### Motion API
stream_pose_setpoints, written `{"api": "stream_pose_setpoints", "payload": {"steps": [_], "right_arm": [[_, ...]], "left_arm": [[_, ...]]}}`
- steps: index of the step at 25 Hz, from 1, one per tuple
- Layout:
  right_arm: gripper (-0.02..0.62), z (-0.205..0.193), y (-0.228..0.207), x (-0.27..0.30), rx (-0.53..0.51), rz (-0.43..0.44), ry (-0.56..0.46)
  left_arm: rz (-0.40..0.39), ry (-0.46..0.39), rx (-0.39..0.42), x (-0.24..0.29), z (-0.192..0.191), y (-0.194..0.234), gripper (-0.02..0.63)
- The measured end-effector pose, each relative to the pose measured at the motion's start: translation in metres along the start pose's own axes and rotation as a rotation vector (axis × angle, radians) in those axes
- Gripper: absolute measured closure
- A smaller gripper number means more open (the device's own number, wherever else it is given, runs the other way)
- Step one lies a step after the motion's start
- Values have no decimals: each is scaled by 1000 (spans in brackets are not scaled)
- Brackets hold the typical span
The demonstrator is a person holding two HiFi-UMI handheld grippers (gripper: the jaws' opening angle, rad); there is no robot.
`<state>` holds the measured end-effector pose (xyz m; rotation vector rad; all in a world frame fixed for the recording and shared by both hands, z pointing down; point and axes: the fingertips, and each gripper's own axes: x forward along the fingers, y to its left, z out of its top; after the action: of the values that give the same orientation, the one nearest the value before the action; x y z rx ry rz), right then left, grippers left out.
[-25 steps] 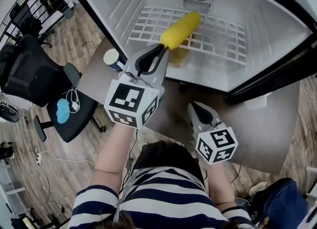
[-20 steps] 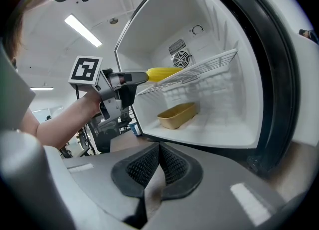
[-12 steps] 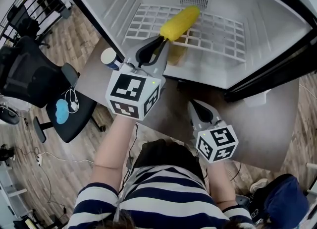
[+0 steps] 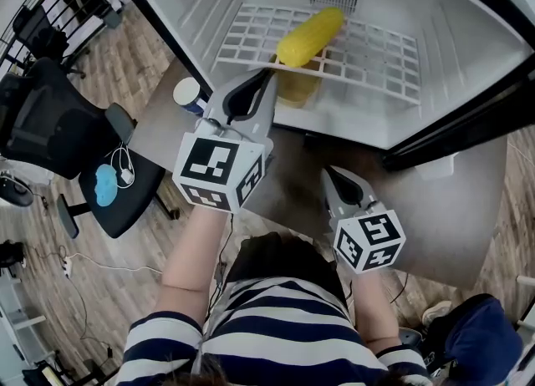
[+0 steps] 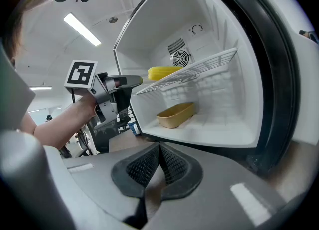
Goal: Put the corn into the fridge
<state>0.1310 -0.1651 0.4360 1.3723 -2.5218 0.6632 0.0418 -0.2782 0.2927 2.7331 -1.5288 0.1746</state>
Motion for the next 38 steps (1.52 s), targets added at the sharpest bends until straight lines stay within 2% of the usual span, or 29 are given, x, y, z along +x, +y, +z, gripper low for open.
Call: {"api": "stream_pose_setpoints", "payload": {"steps": [11, 38], "right_arm": [[603, 10, 2, -7, -15, -36, -22], [603, 31, 1, -19, -66, -99, -54]], "left_arm": [[31, 12, -32, -36, -13, 12, 606], [69, 220, -141, -105, -101, 14, 606]]}}
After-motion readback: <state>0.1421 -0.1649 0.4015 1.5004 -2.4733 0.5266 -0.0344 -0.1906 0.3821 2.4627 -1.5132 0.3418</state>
